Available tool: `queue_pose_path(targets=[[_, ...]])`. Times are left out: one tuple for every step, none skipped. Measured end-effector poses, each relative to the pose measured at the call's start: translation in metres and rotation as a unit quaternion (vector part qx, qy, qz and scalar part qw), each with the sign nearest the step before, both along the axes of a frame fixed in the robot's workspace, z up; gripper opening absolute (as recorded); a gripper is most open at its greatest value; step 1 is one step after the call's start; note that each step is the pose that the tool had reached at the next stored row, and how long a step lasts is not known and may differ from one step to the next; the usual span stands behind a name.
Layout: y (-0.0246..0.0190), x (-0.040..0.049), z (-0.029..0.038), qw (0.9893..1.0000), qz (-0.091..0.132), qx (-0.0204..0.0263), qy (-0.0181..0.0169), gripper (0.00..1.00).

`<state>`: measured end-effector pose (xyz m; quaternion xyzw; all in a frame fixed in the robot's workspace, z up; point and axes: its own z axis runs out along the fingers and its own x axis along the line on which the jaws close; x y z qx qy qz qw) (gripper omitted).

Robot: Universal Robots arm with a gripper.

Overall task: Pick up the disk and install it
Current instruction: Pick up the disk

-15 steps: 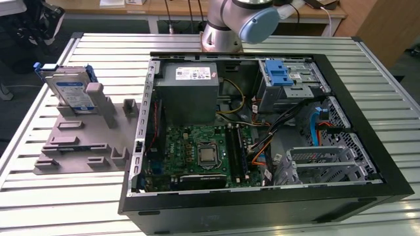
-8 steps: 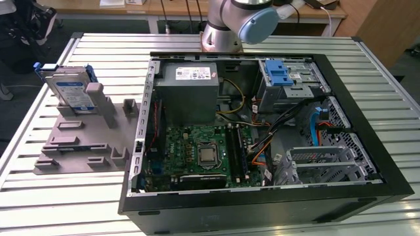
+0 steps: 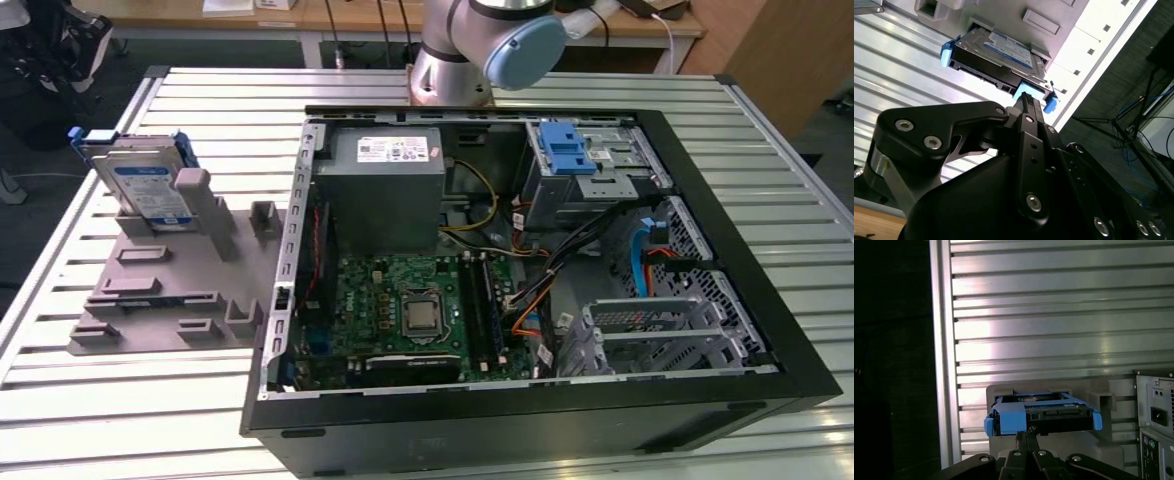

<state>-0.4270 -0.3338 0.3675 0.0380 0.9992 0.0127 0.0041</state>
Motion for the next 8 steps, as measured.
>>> queue_pose_path(targets=[[0.0,0.0,0.0,1.0,0.0,0.0,0.0,0.11],[0.0,0.0,0.0,1.0,0.0,0.0,0.0,0.11],[0.0,0.0,0.0,1.0,0.0,0.0,0.0,0.11],[0.0,0.0,0.0,1.0,0.0,0.0,0.0,0.11],[0.0,0.0,0.0,1.0,0.0,0.0,0.0,0.11],[0.0,0.0,0.0,1.0,0.0,0.0,0.0,0.11],[0.0,0.0,0.0,1.0,0.002,0.0,0.0,0.11],[0.0,-0.0001,0.0,1.0,0.004,0.0,0.0,0.11]])
